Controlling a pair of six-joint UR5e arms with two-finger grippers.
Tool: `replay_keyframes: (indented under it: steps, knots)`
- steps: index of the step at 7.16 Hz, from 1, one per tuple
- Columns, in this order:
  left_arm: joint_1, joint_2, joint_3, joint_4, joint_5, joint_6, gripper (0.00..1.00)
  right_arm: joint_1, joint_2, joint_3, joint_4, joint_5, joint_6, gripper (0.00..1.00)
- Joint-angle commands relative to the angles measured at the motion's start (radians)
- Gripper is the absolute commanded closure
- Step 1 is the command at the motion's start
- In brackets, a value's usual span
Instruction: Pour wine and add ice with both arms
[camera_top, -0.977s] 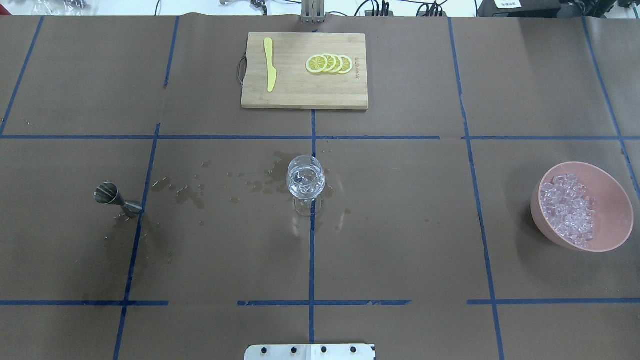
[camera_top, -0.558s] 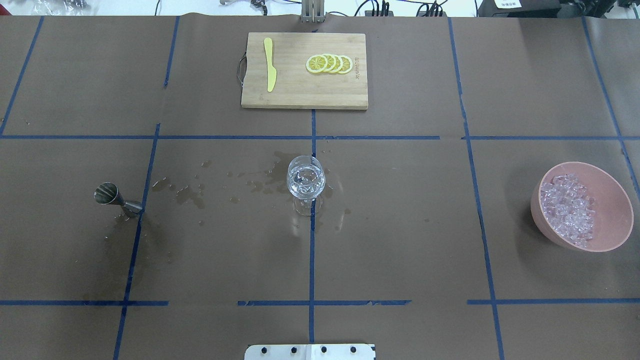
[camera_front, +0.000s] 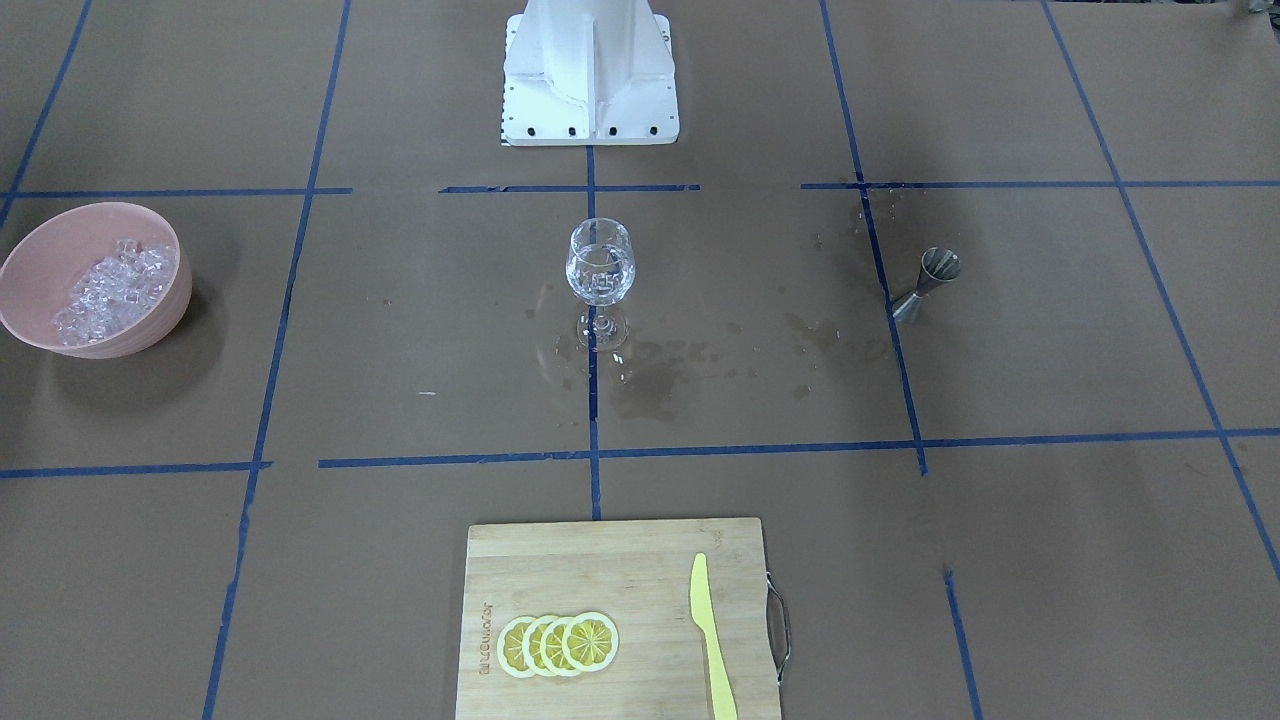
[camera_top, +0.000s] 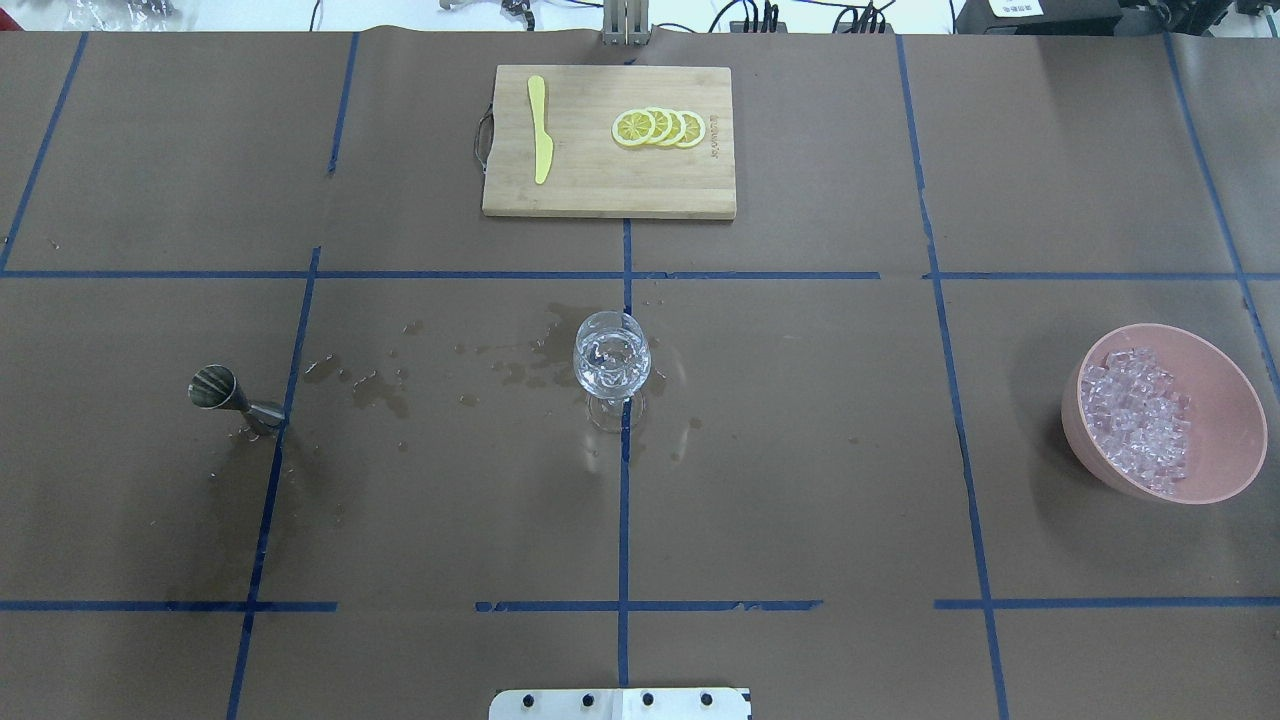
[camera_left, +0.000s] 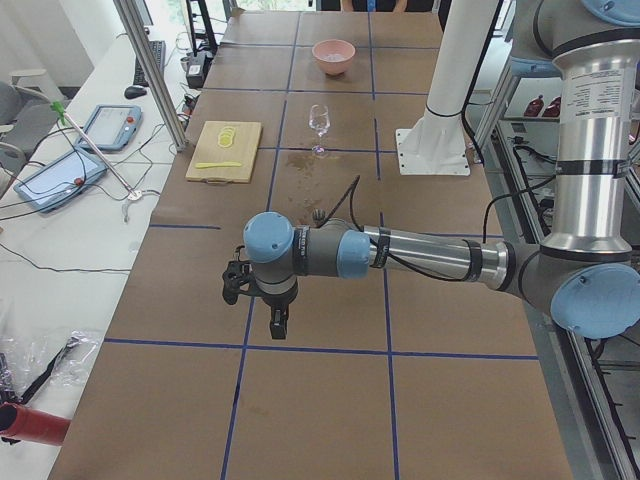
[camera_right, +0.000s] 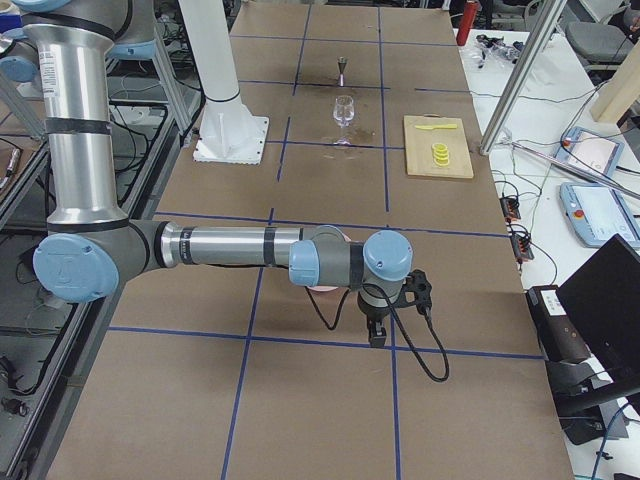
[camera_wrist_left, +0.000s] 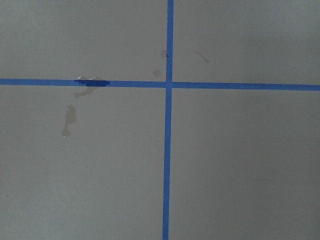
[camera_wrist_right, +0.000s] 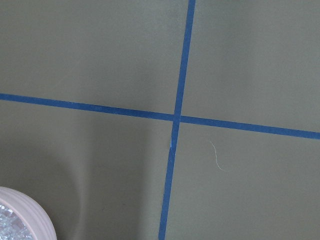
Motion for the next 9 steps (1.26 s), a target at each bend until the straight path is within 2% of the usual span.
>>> replay_keyframes:
  steps: [1,2,9]
  knots:
    - [0.002,0.018,0.098,-0.135,0.004,0.012,0.00,0.001,0.000,0.000,0.000,0.002,0.003,0.00]
    - [0.002,0.018,0.129,-0.176,0.003,0.006,0.00,0.002,0.000,0.003,0.000,0.002,0.004,0.00]
    - [0.002,0.017,0.086,-0.165,0.004,-0.003,0.00,0.002,-0.004,-0.008,0.000,-0.001,0.009,0.00]
